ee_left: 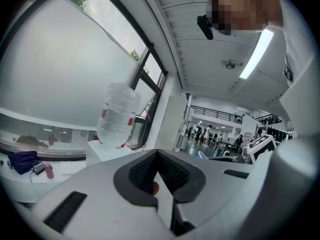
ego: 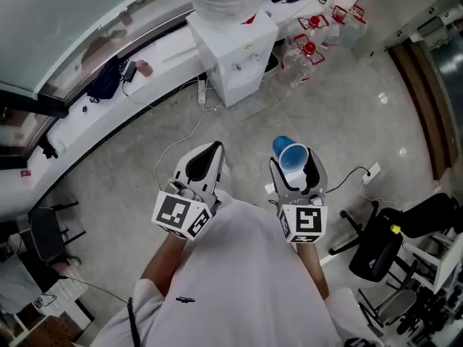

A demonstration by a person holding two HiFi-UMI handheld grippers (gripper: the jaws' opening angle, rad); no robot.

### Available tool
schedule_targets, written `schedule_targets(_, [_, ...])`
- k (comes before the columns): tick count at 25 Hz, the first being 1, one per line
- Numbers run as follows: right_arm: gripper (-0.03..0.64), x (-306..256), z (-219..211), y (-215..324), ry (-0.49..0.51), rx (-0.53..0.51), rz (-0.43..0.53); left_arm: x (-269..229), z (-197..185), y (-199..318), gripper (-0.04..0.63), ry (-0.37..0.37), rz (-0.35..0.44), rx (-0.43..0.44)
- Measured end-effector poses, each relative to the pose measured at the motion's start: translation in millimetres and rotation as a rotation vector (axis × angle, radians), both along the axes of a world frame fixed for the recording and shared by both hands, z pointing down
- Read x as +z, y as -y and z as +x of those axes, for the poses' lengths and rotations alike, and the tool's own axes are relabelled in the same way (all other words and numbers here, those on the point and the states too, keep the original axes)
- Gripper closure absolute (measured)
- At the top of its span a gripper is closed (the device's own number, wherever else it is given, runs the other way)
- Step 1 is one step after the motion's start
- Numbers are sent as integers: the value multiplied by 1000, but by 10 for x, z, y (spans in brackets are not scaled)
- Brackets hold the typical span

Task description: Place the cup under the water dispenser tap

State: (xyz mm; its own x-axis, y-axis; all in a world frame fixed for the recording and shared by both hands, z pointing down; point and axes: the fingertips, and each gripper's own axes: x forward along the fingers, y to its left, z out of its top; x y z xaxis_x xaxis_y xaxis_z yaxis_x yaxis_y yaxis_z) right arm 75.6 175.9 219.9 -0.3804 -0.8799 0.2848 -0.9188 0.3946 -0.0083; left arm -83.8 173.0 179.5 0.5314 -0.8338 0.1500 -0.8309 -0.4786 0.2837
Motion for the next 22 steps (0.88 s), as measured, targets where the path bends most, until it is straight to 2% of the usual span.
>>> schedule_targets(5, [244,-80,-230,581,-9,76,-18,-83,-245,650,588,-27,-34,76])
schedule_targets(9, [244,-101,-250,900,-18,125,-18,-52,-317,1001,589,-24,-45,118])
schedule_targets(14, [245,-87,-164,1091,-30,134,-31,13,-192,1154,588,-22,-81,150])
schedule_targets(18, [245,-95,-20,1238,-29,137,-34,-33,-2,1230,588,-20,-78,160])
schedule_targets(22, [244,-166,-8,1366,-30,127,-17,-48,18,1316,588,-26,-73,148])
